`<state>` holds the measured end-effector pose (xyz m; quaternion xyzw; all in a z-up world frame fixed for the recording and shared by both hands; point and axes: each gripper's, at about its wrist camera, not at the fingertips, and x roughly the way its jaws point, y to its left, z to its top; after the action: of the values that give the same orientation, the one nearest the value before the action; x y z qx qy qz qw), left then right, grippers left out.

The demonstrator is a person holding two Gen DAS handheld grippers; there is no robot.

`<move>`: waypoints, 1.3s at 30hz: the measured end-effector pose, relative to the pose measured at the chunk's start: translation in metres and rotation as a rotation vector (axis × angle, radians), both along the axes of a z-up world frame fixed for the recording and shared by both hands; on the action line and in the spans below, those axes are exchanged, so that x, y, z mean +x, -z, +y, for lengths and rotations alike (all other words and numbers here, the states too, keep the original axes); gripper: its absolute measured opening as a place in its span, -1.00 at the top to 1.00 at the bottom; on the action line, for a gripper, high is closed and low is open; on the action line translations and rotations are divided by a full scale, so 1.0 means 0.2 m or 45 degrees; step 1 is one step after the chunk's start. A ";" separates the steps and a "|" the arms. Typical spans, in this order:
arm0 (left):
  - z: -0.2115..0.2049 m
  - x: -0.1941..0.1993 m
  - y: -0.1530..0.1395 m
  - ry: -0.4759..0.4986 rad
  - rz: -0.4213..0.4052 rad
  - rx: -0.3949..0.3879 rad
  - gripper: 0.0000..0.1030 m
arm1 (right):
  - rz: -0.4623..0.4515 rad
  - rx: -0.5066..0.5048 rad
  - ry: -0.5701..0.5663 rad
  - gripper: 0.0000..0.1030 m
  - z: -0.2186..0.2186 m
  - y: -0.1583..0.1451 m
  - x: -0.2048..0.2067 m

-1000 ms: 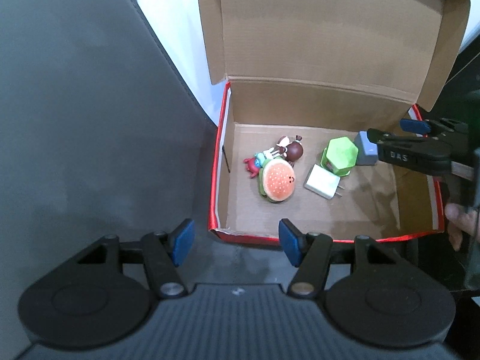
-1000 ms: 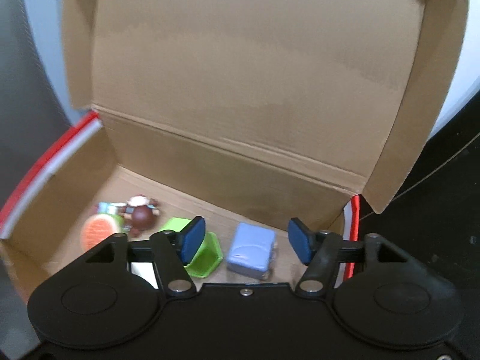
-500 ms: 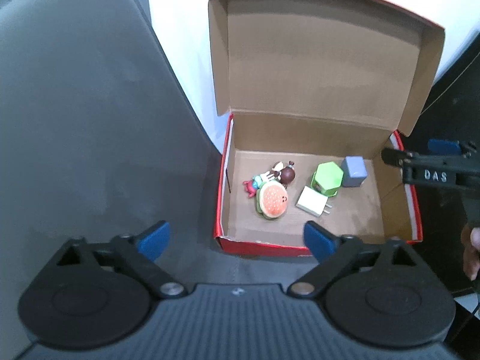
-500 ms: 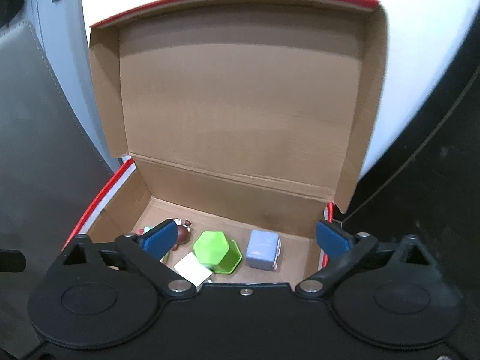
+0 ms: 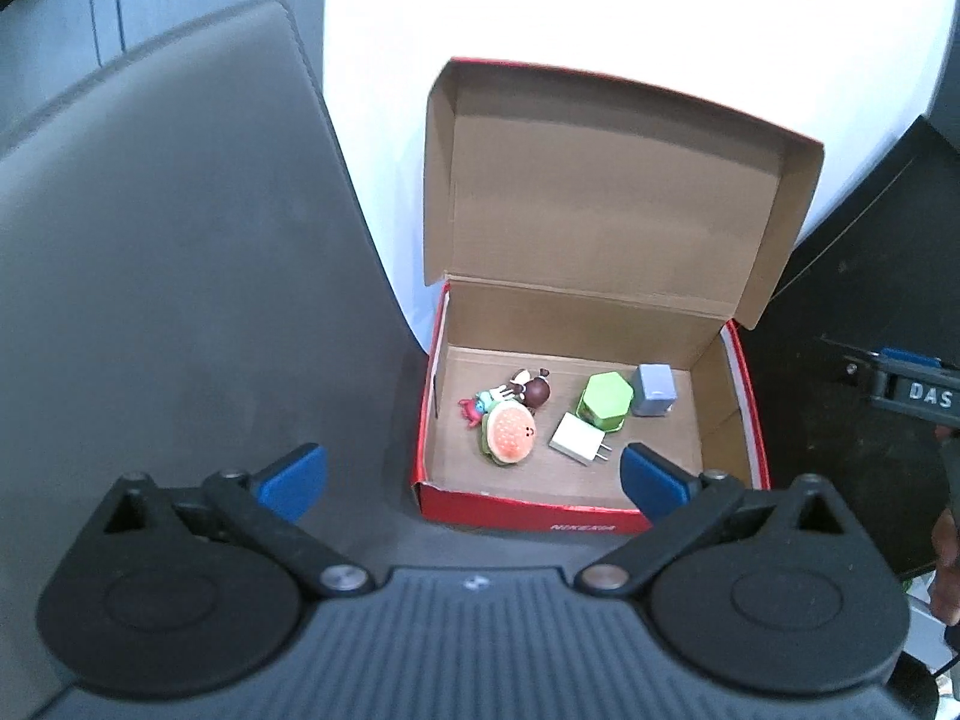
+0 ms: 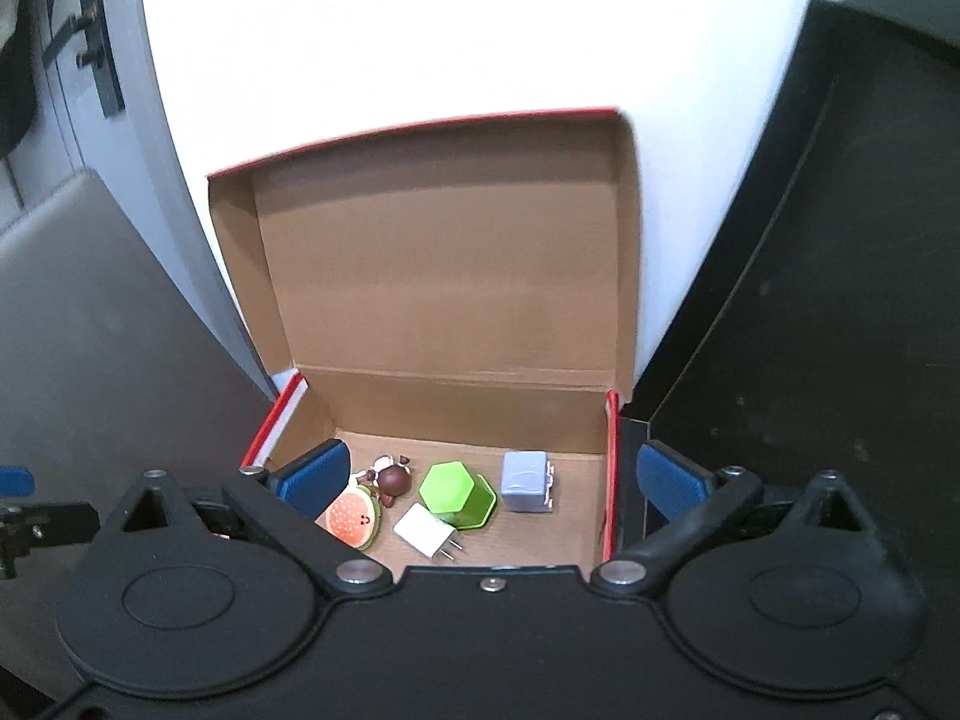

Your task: Organize objects

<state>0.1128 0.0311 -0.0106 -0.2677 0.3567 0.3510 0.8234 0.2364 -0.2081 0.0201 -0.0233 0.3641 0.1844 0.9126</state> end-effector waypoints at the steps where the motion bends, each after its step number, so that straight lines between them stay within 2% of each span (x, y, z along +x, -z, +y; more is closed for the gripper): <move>1: -0.02 -0.02 -0.02 0.001 -0.002 0.011 -1.00 | -0.004 0.014 -0.003 -1.00 -0.01 -0.03 -0.02; 9: -0.16 -0.14 -0.13 0.023 -0.034 0.075 -1.00 | -0.038 0.075 0.024 -1.00 -0.11 -0.16 -0.23; 18: -0.30 -0.28 -0.24 0.023 -0.060 0.148 -1.00 | -0.069 0.113 0.028 -1.00 -0.15 -0.24 -0.44; 22: -0.38 -0.32 -0.29 0.045 -0.037 0.226 -1.00 | -0.053 0.157 0.056 -1.00 -0.18 -0.27 -0.52; 29: -0.46 -0.43 -0.35 0.063 -0.068 0.233 -1.00 | -0.066 0.224 0.081 -1.00 -0.21 -0.33 -0.67; 35: -0.50 -0.49 -0.33 0.103 -0.061 0.232 -1.00 | -0.008 0.261 0.042 -1.00 -0.21 -0.26 -0.76; 39: -0.52 -0.53 -0.30 0.095 -0.081 0.219 -1.00 | 0.013 0.215 0.046 -1.00 -0.21 -0.21 -0.78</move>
<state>0.0077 -0.0738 0.0494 -0.1936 0.3087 0.3407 0.8667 0.0806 -0.2500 0.0625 0.0613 0.3523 0.1981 0.9126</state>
